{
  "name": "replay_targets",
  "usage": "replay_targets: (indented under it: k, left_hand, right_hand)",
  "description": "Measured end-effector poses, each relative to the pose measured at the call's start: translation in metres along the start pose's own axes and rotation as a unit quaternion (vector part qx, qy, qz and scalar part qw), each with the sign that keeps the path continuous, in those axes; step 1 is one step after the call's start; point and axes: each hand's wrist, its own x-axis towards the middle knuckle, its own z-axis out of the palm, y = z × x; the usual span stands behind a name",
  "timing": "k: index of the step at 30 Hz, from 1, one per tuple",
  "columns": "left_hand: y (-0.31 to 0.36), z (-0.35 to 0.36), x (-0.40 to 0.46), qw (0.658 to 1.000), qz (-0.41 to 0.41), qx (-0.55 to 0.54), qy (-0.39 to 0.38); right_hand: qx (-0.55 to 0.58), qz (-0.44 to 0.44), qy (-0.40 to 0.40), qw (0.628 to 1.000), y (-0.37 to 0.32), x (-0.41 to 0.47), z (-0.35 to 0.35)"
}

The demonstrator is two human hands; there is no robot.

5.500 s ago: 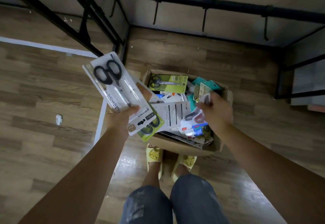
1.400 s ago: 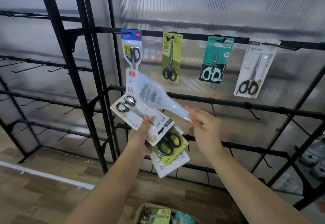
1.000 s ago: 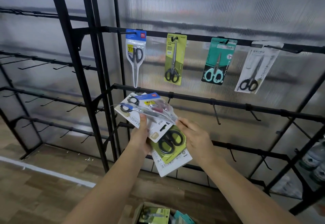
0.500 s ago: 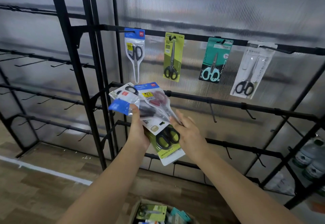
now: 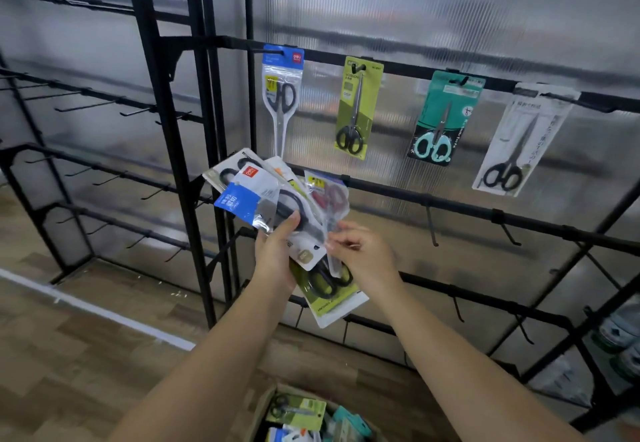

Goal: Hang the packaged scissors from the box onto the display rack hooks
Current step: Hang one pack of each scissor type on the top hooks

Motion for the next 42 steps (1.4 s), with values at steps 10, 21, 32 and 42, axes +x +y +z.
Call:
replay_targets:
  k: [10, 21, 32, 42]
  left_hand:
    - [0.057, -0.039, 0.034, 0.999, 0.015, 0.050, 0.000]
    - [0.175, -0.099, 0.092, 0.984, 0.064, 0.127, -0.103]
    - [0.199, -0.111, 0.116, 0.966, 0.047, 0.139, -0.215]
    - [0.203, -0.106, 0.132, 0.951, 0.051, 0.167, -0.255]
  right_hand:
    - [0.125, 0.094, 0.091, 0.983, -0.018, 0.028, 0.042]
    - [0.077, -0.165, 0.195, 0.964, -0.076, 0.066, 0.124]
    - [0.114, -0.080, 0.236, 0.962, -0.089, 0.095, 0.165]
    - [-0.013, 0.041, 0.220, 0.974, -0.135, 0.173, 0.144]
